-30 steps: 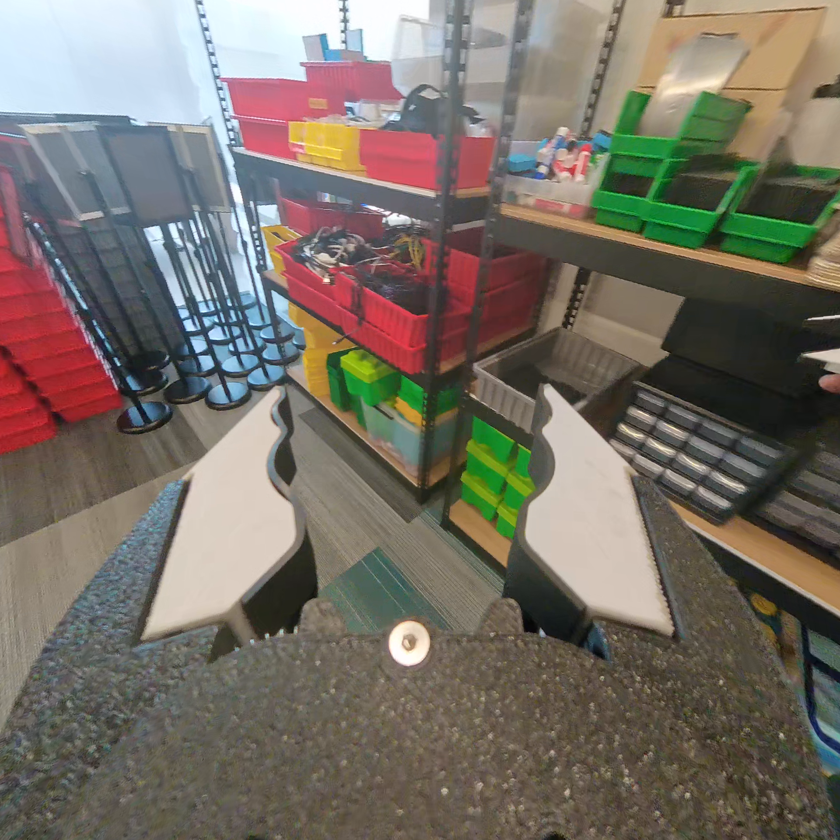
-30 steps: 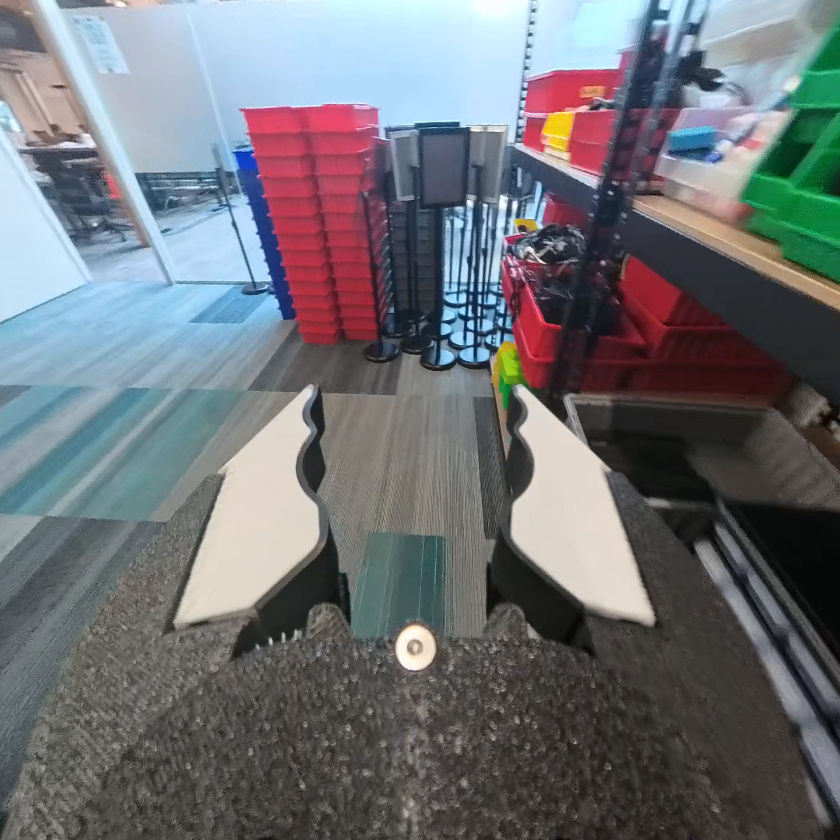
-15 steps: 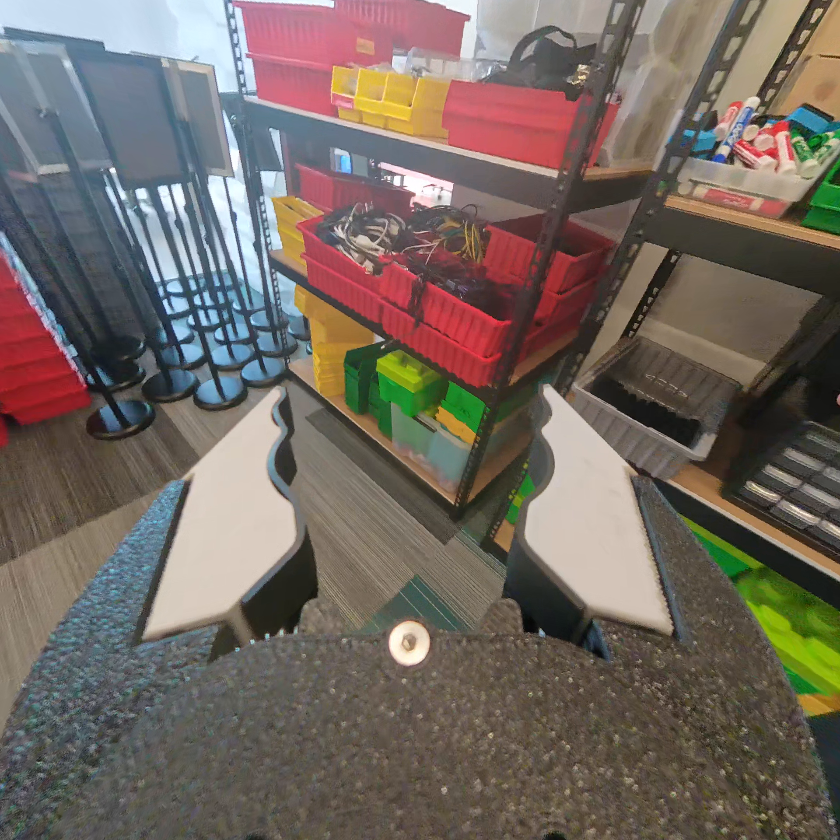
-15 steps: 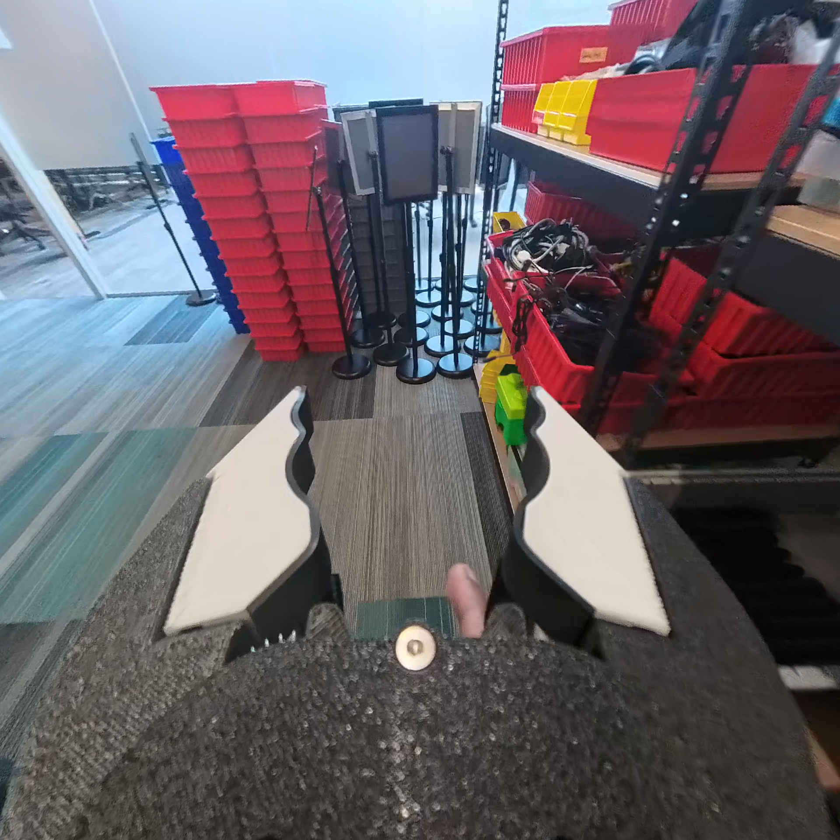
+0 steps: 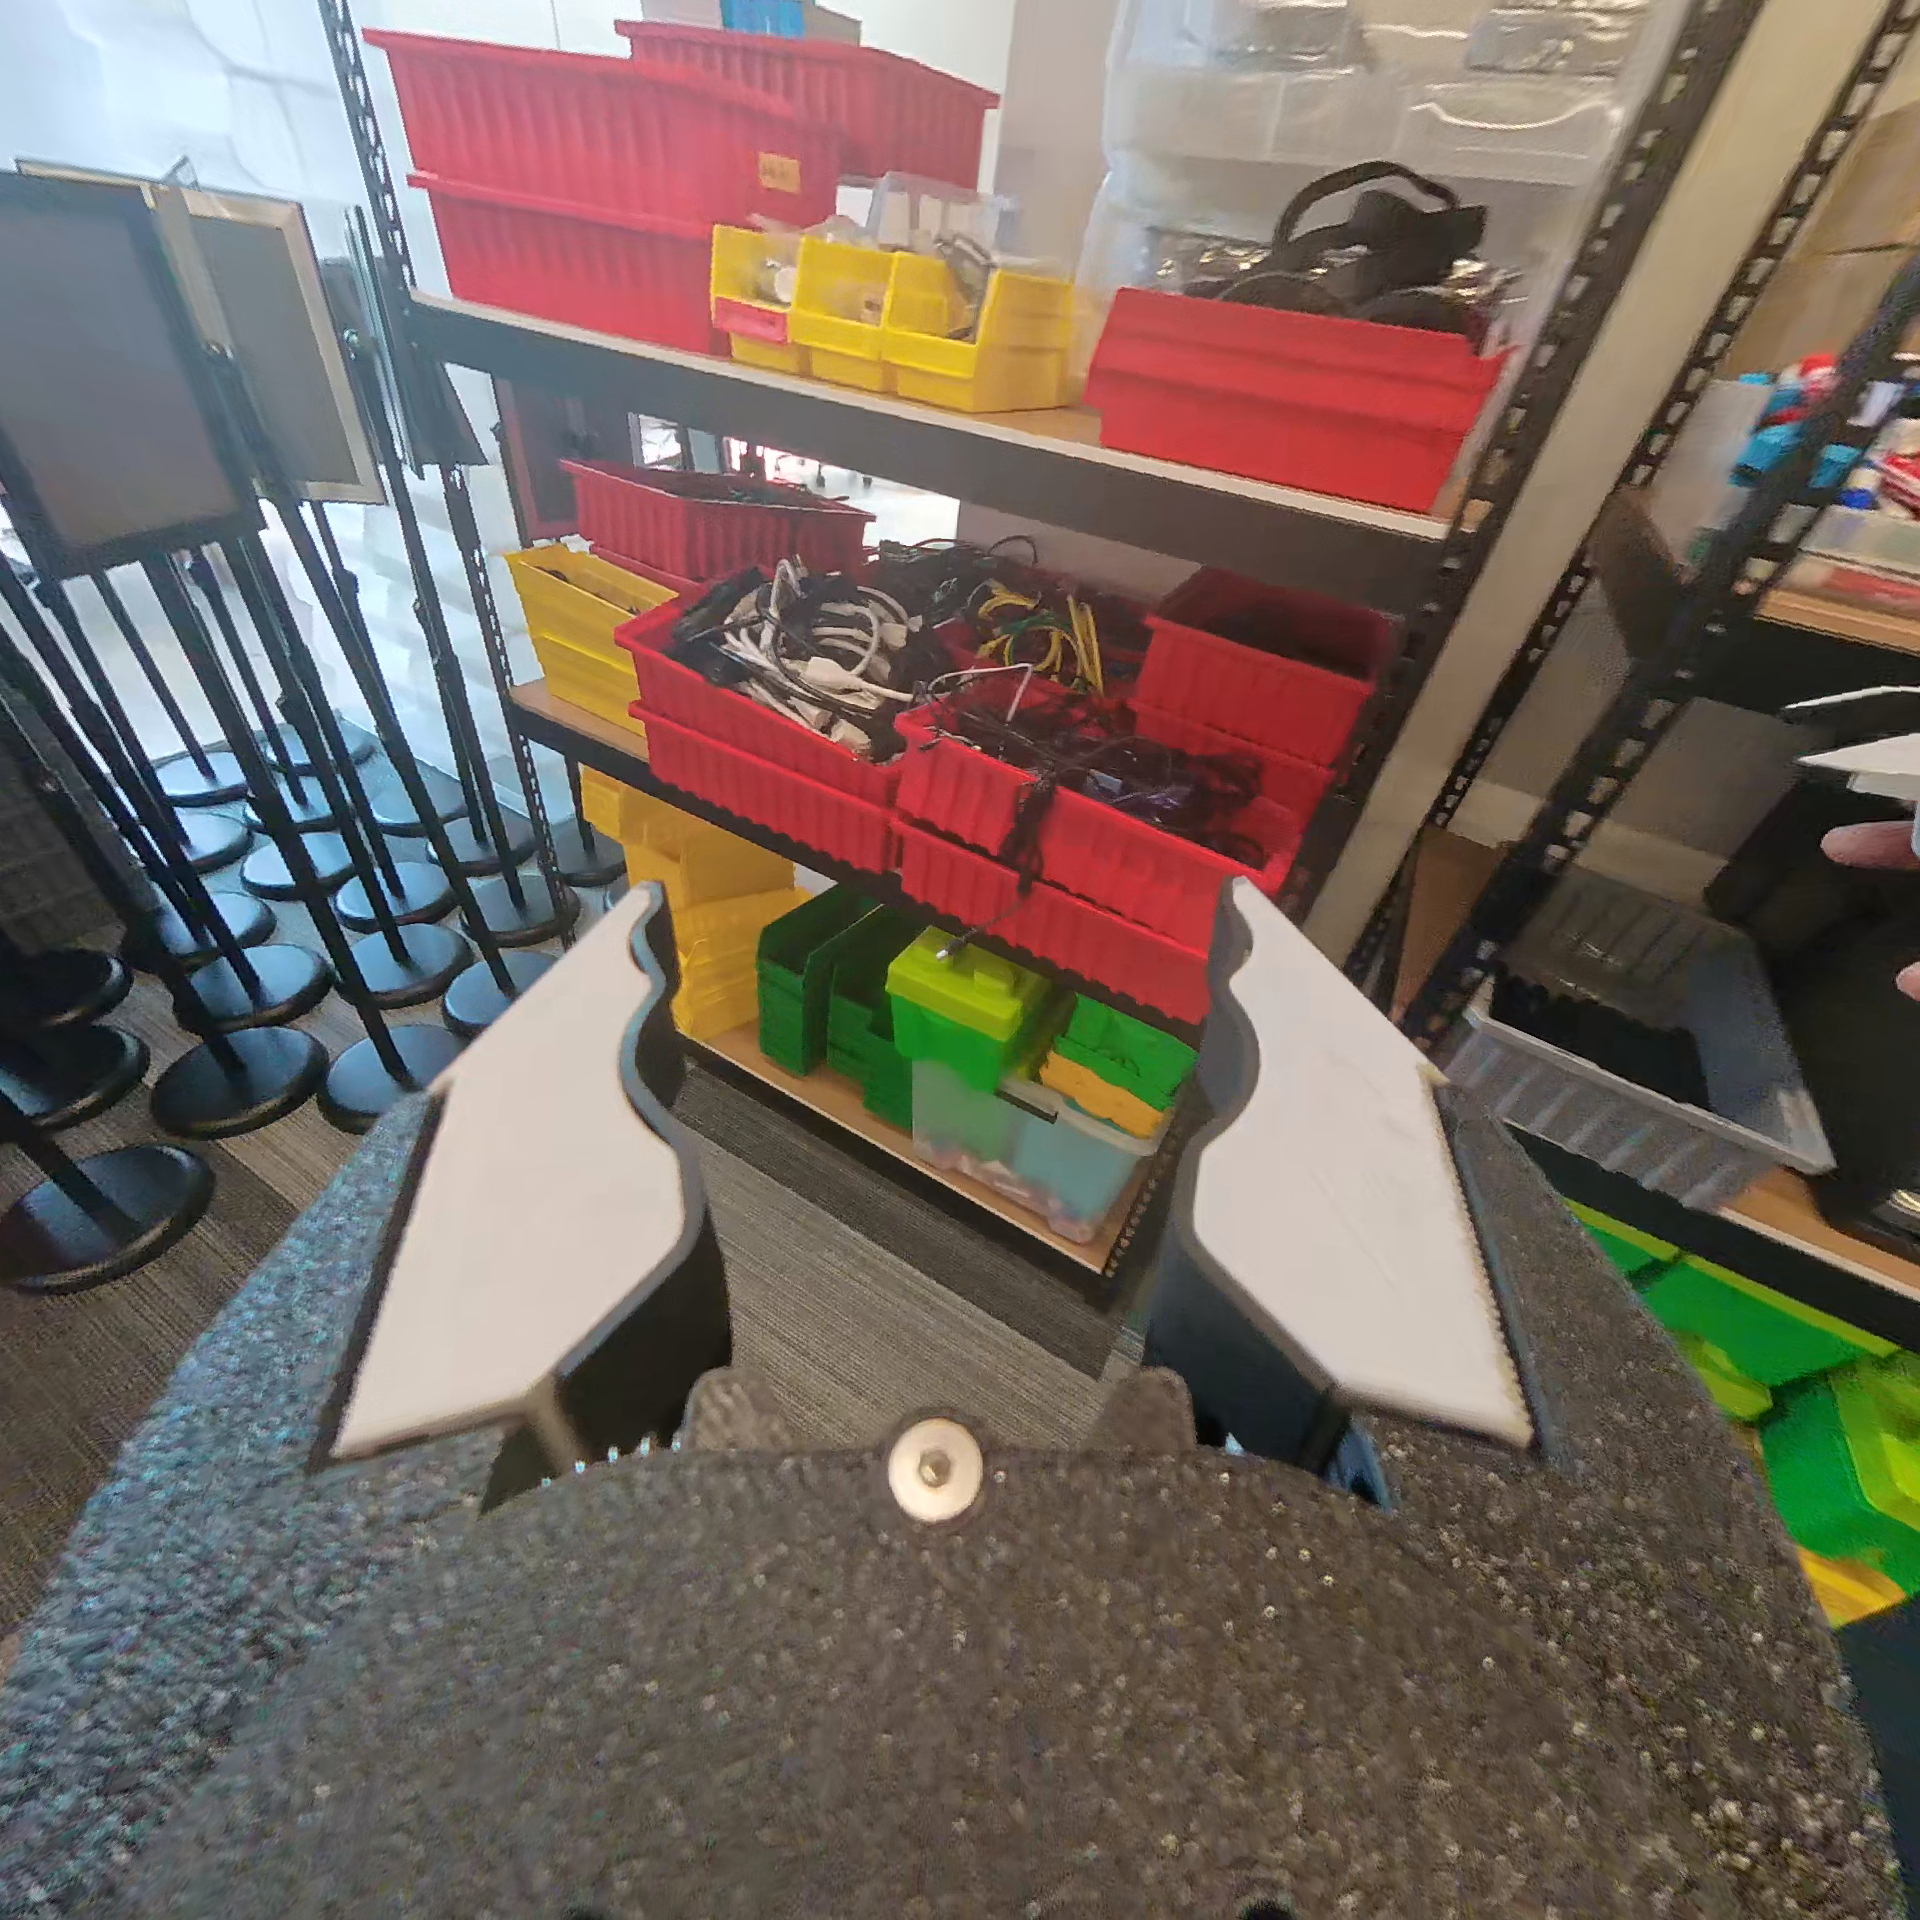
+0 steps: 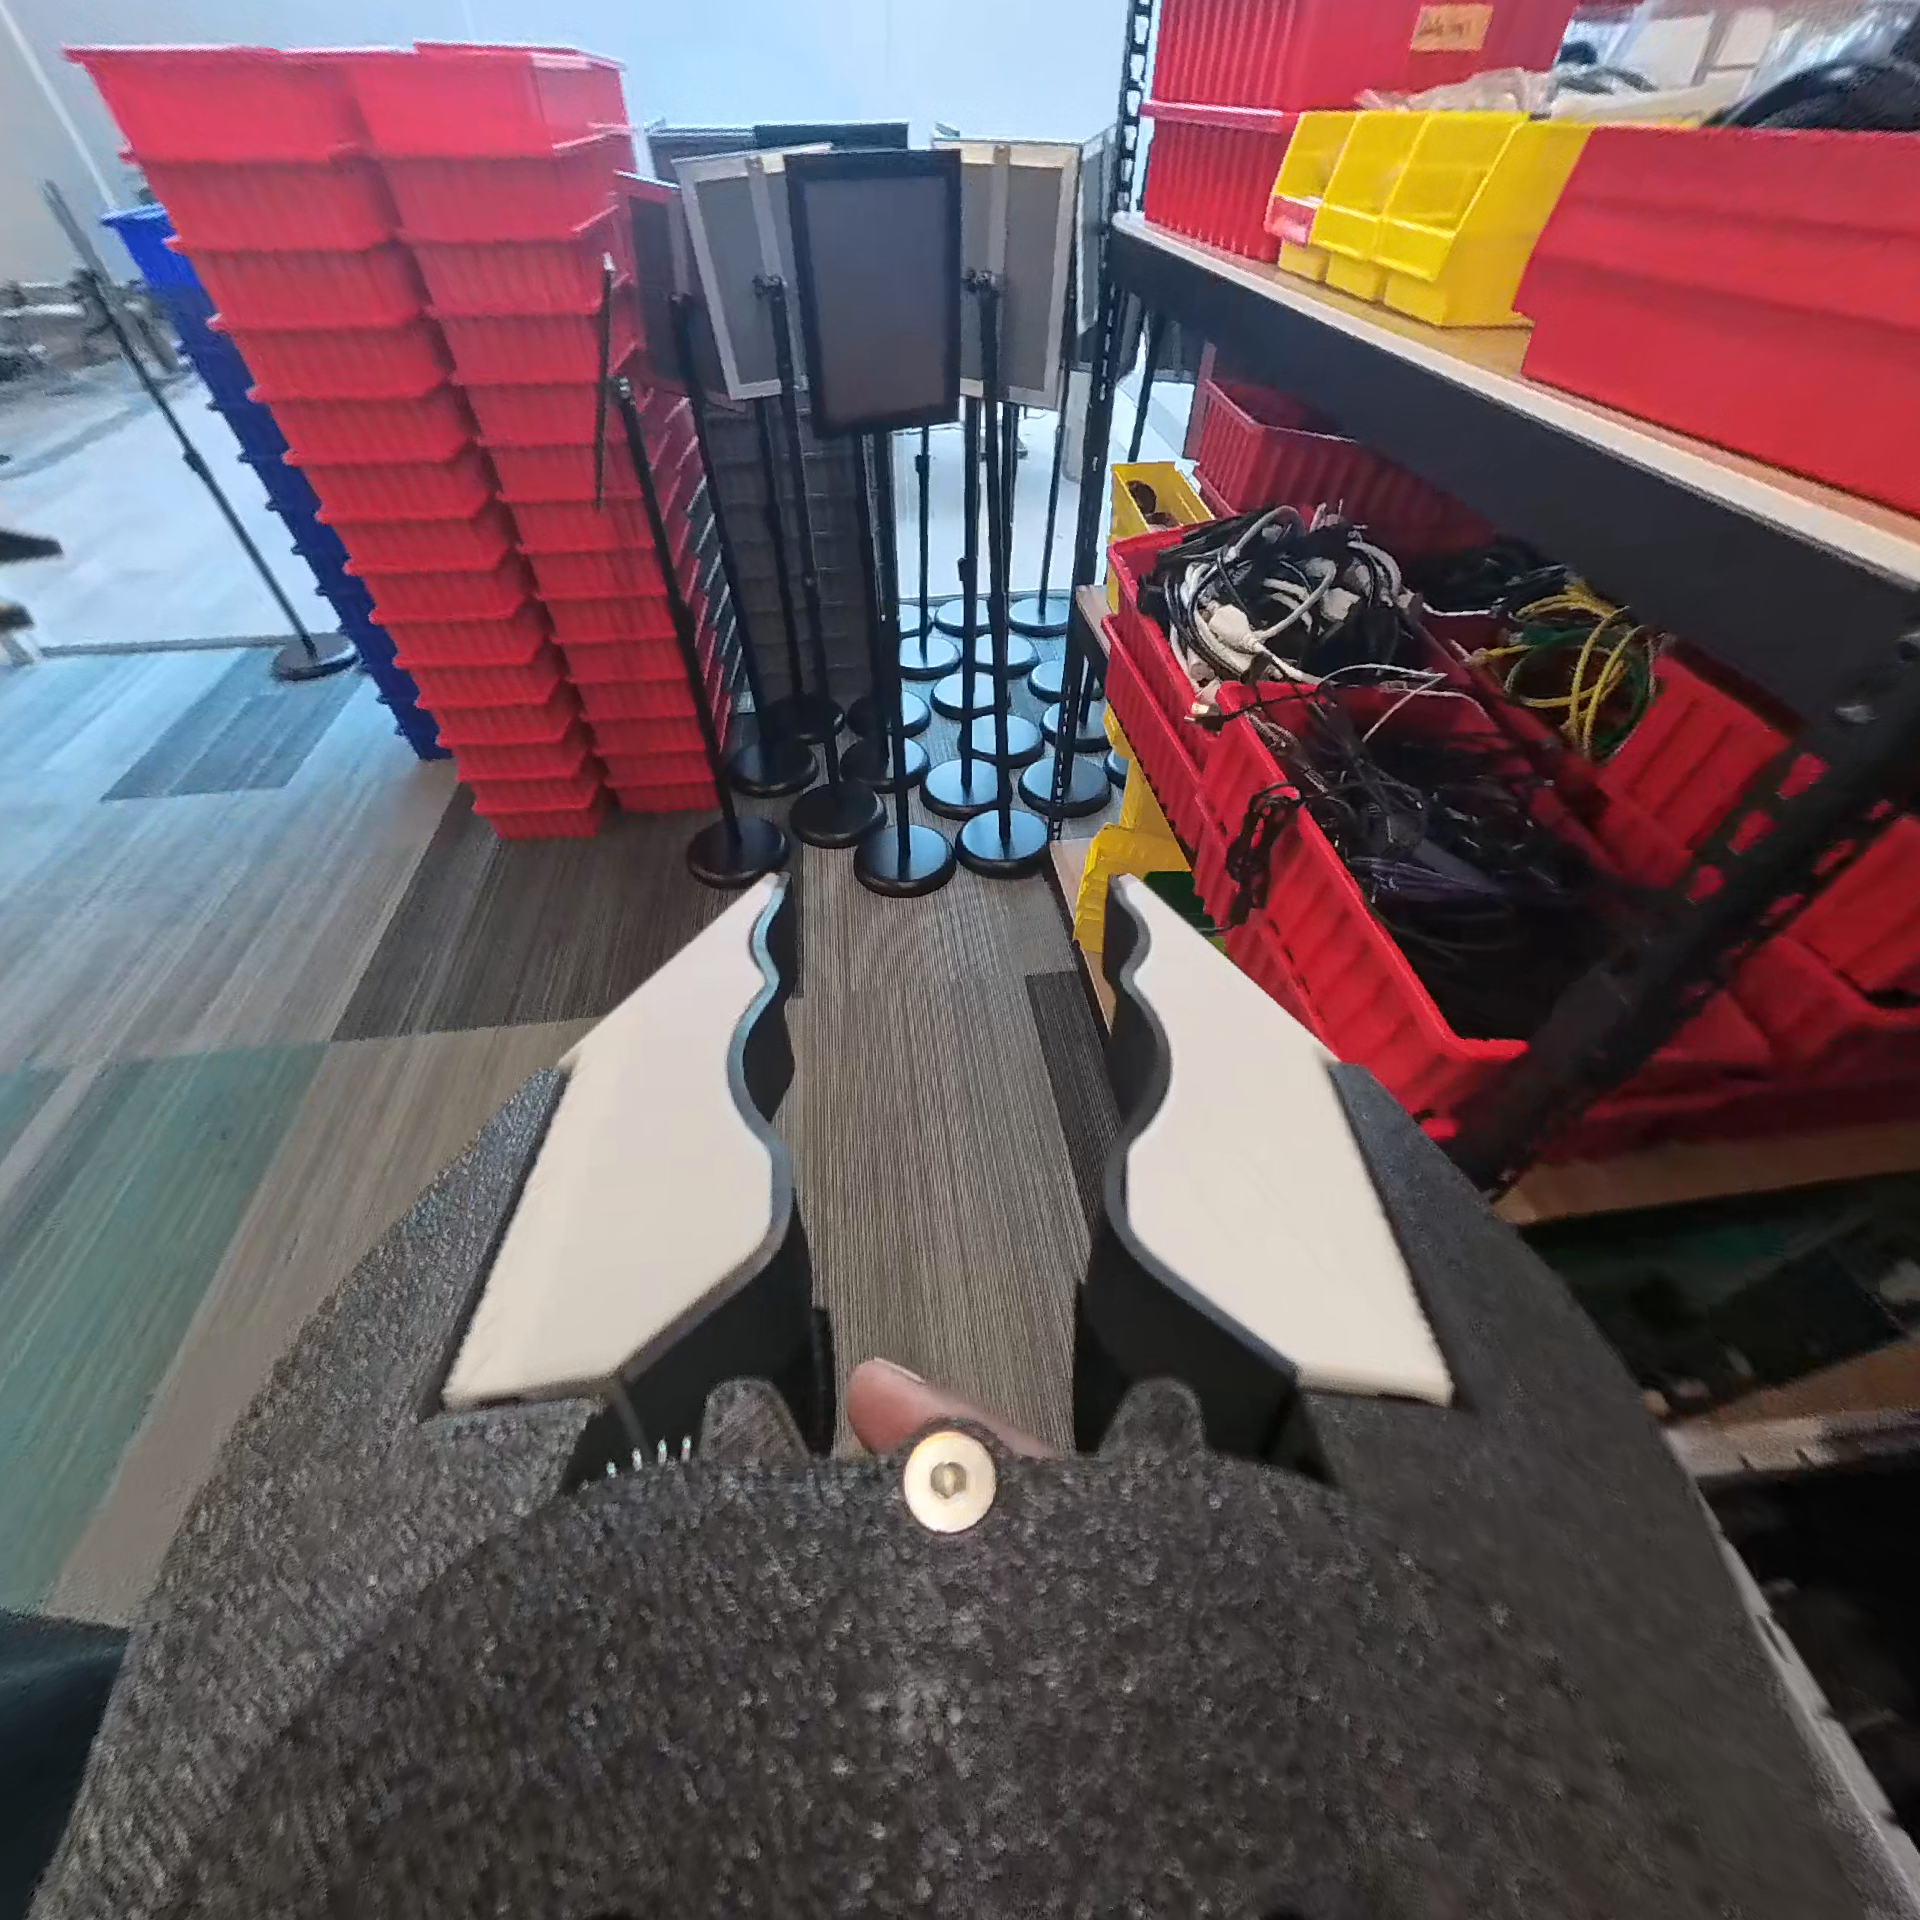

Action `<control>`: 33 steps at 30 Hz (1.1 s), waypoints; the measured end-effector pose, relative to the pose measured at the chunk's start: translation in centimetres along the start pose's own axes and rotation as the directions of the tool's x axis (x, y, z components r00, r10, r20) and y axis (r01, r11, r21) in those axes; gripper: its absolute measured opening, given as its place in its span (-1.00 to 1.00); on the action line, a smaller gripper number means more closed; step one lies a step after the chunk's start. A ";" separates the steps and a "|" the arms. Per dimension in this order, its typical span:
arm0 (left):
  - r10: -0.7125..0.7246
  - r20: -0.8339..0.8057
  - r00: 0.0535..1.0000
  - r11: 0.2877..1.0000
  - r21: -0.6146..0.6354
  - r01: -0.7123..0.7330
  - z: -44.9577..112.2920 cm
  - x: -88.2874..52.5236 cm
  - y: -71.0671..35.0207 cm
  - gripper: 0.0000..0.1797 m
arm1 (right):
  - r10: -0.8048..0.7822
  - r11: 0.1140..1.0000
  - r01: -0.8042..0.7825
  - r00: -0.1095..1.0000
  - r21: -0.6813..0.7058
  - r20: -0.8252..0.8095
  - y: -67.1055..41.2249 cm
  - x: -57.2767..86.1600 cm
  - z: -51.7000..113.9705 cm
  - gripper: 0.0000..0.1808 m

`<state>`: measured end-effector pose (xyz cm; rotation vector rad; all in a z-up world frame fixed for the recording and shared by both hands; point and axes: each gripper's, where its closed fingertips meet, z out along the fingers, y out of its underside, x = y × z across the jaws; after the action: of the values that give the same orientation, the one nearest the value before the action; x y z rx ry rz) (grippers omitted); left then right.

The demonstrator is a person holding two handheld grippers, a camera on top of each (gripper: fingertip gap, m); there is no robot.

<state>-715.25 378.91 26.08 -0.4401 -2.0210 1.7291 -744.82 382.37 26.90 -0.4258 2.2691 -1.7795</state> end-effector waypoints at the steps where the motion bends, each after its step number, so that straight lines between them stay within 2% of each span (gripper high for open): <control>1: -0.008 0.004 1.000 1.000 -0.003 0.008 1.6 -1.2 0.2 0.12 | 0.011 1.000 -0.011 1.000 0.001 -0.005 -0.1 0.6 2.0 -0.35; 11: 0.044 -0.006 0.999 0.995 -0.088 -0.045 20.3 -14.2 -4.2 0.13 | 0.117 0.987 -0.116 0.993 0.109 -0.007 -4.7 8.3 25.9 -0.27; 14: 0.121 -0.026 0.992 0.991 -0.057 -0.122 26.6 -16.7 -7.4 0.12 | 0.064 0.989 -0.061 0.998 0.138 -0.014 -7.7 10.6 31.1 -0.23; 16: 0.115 -0.058 0.992 0.992 -0.041 -0.117 30.9 -17.6 -8.6 0.12 | 0.039 0.991 -0.032 0.998 0.129 -0.052 -8.8 12.8 33.1 -0.18; 19: 0.077 -0.148 0.986 0.995 -0.045 -0.085 37.7 -17.7 -8.9 0.12 | 0.052 0.992 -0.038 0.992 0.123 -0.119 -9.6 16.1 34.5 -0.17; 24: 0.088 -0.362 0.928 0.986 -0.098 -0.132 48.8 -16.4 -7.9 0.13 | 0.095 0.993 -0.071 0.957 0.097 -0.274 -8.1 20.7 35.7 -0.38; 26: 0.101 -0.437 0.894 0.983 -0.093 -0.156 53.0 -16.1 -8.2 0.14 | 0.127 0.990 -0.098 0.930 0.099 -0.346 -7.6 22.1 36.5 -0.40; 33: 0.128 -0.643 0.755 0.978 -0.045 -0.204 66.6 -17.1 -10.6 0.14 | 0.148 0.988 -0.092 0.801 0.126 -0.580 -9.8 25.5 41.7 -0.34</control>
<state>-735.00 312.15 26.42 -1.1130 -1.6011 1.2952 -753.14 333.25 26.48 0.3463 2.4945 -2.1561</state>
